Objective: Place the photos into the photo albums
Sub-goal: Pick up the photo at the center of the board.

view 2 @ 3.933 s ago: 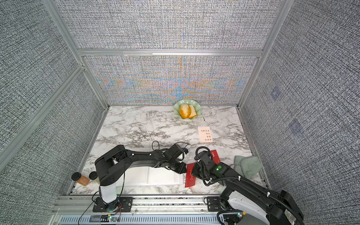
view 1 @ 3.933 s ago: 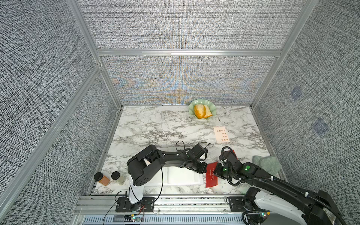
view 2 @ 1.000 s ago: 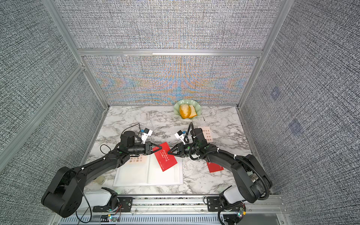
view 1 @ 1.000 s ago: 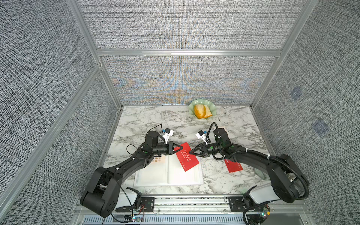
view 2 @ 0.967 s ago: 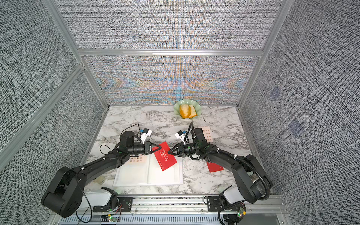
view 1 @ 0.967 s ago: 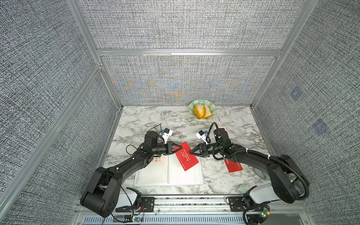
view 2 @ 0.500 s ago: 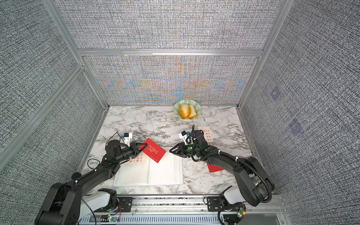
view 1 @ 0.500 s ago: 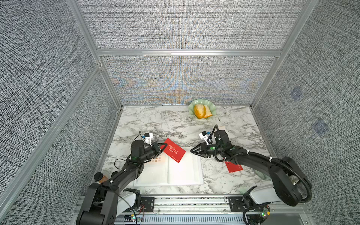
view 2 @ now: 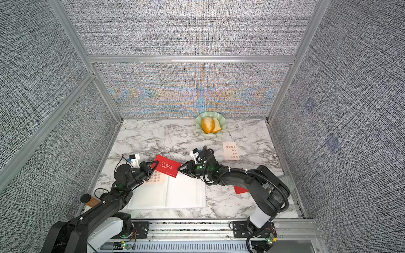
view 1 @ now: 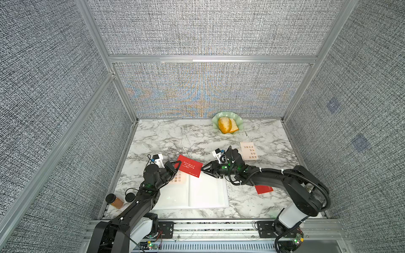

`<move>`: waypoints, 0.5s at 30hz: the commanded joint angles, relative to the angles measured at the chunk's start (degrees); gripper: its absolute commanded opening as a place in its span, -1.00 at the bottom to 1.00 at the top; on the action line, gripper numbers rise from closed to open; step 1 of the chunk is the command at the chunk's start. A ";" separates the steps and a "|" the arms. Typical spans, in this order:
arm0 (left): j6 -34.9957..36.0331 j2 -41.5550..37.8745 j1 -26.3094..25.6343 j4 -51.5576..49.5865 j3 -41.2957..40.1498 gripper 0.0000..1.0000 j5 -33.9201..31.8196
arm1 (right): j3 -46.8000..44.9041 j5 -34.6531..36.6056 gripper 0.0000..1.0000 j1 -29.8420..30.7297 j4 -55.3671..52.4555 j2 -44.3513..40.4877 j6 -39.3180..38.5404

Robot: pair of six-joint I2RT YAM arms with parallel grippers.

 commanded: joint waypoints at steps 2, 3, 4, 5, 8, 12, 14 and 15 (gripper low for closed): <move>-1.91 -0.94 0.19 2.39 -0.89 -1.00 -2.27 | 1.69 1.50 -0.21 0.94 6.03 2.73 3.85; -2.07 -1.17 0.17 2.39 -0.92 -1.00 -2.44 | 2.19 1.61 -0.21 1.19 6.13 3.45 4.15; -2.25 -1.44 0.15 2.39 -1.02 -1.00 -2.53 | 2.47 1.75 -0.21 1.28 6.29 4.05 4.52; -2.26 -1.69 0.17 2.26 -1.10 -1.00 -2.68 | 2.57 1.85 -0.21 1.34 6.58 4.46 4.76; -2.04 -2.93 0.25 0.97 -1.10 -1.00 -3.64 | 2.34 2.16 -0.22 1.41 6.57 4.67 5.17; -1.81 -4.76 0.30 -0.57 -1.50 -1.00 -5.52 | 0.90 3.05 -0.22 1.39 5.46 3.31 4.59; -2.08 -5.39 0.34 -0.44 -2.10 -1.00 -6.43 | 0.25 3.35 -0.22 1.32 4.86 2.81 4.29; -2.25 -5.68 0.28 -0.34 -2.37 -1.00 -6.67 | 0.13 3.22 -0.23 1.45 4.85 2.88 4.24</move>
